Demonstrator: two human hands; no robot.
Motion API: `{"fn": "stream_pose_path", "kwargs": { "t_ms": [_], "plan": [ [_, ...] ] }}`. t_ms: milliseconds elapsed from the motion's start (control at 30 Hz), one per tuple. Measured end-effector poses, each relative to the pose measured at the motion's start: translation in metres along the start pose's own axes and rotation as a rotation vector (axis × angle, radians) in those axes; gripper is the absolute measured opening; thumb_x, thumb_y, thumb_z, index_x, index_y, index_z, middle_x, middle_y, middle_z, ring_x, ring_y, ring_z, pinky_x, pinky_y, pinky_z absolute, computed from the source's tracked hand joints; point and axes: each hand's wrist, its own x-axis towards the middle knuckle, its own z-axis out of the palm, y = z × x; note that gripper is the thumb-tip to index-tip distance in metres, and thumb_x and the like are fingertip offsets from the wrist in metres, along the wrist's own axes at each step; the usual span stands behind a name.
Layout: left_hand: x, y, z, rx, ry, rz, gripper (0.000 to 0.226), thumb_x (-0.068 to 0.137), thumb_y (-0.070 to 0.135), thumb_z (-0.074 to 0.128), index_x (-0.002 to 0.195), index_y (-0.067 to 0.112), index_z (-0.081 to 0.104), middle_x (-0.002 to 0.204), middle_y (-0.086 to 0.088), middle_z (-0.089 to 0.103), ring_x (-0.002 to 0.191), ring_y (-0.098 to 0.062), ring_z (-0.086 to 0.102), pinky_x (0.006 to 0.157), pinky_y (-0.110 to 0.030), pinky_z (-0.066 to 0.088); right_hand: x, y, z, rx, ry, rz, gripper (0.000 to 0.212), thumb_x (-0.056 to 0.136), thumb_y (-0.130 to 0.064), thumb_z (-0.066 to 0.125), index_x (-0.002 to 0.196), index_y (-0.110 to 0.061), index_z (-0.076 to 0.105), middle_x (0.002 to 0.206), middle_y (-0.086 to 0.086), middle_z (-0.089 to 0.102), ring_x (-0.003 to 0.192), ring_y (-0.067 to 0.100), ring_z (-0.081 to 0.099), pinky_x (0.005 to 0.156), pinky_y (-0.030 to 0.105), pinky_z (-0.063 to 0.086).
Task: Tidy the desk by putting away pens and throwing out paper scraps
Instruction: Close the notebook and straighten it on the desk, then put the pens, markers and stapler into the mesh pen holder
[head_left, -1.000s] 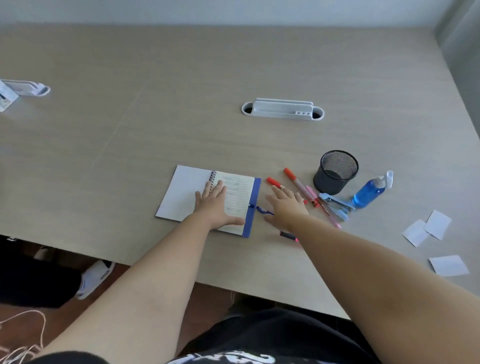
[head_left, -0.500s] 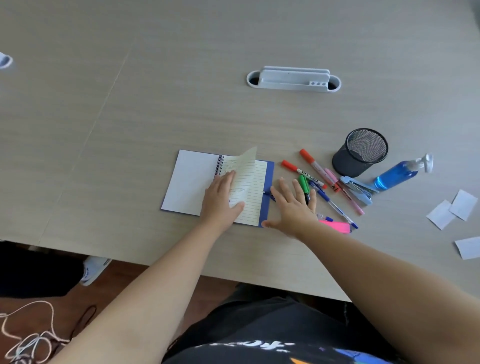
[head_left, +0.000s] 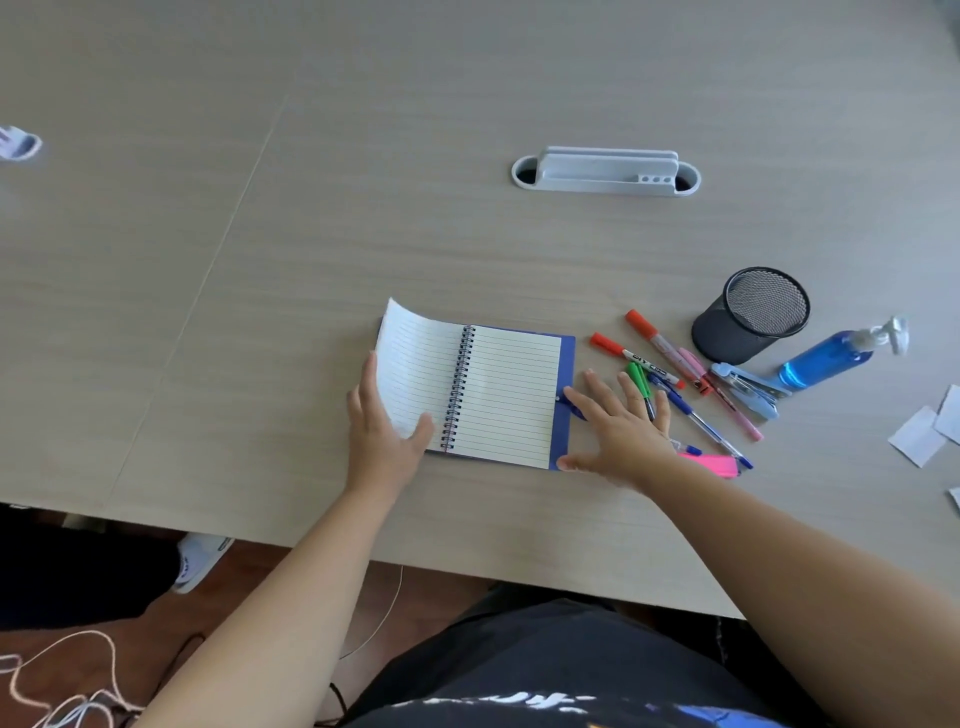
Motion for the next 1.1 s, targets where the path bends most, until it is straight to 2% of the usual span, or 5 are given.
{"fn": "stream_pose_path", "kwargs": {
  "t_ms": [367,467,600,933,1100],
  "plan": [
    [0.007,-0.042,-0.014,0.542,-0.102,0.282,0.041,0.087,0.021,0.050,0.124,0.035,0.060,0.147,0.005,0.044,0.131,-0.031,0.033,0.101,-0.053,0.033,0.002,-0.005,-0.002,0.006,-0.003,0.029,0.099,0.068,-0.071,0.063,0.145,-0.048,0.004,0.160,-0.014,-0.010,0.147,0.023,-0.015,0.114,0.059,-0.014],
    [0.010,-0.046,-0.008,0.511,-0.346,0.473,0.046,0.096,0.043,0.035,0.139,0.033,0.045,0.153,0.004,0.036,0.141,-0.028,0.027,0.111,-0.053,0.029,0.002,-0.007,-0.003,0.010,0.009,0.038,0.099,0.068,-0.070,0.064,0.146,-0.048,0.006,0.160,-0.014,-0.009,0.147,0.024,-0.014,0.114,0.058,-0.015],
    [-0.001,-0.053,0.004,0.562,-0.538,0.381,0.066,0.092,0.061,0.019,0.152,0.037,0.003,0.159,0.018,-0.006,0.147,-0.012,-0.013,0.119,-0.042,-0.006,0.001,-0.007,-0.002,0.029,-0.017,0.048,0.098,0.070,-0.069,0.064,0.145,-0.050,0.003,0.160,-0.016,-0.012,0.147,0.024,-0.014,0.113,0.057,-0.015],
    [-0.011,-0.047,0.005,0.544,-0.526,0.292,0.068,0.090,0.063,0.014,0.151,0.037,-0.002,0.158,0.020,-0.014,0.145,-0.010,-0.021,0.118,-0.046,-0.012,-0.003,-0.008,-0.006,0.084,-0.016,0.067,0.099,0.072,-0.065,0.065,0.144,-0.052,-0.002,0.159,-0.018,-0.011,0.146,0.024,-0.018,0.112,0.055,-0.017],
    [-0.009,-0.023,0.012,0.464,-0.428,0.264,0.067,0.089,0.062,0.013,0.150,0.036,0.010,0.160,0.015,0.006,0.148,-0.015,-0.005,0.117,-0.046,-0.008,-0.015,-0.002,-0.013,0.212,0.245,0.128,0.082,0.081,-0.057,0.058,0.145,-0.050,0.007,0.160,-0.016,0.008,0.148,0.020,-0.006,0.117,0.048,-0.007]
  ]
}}
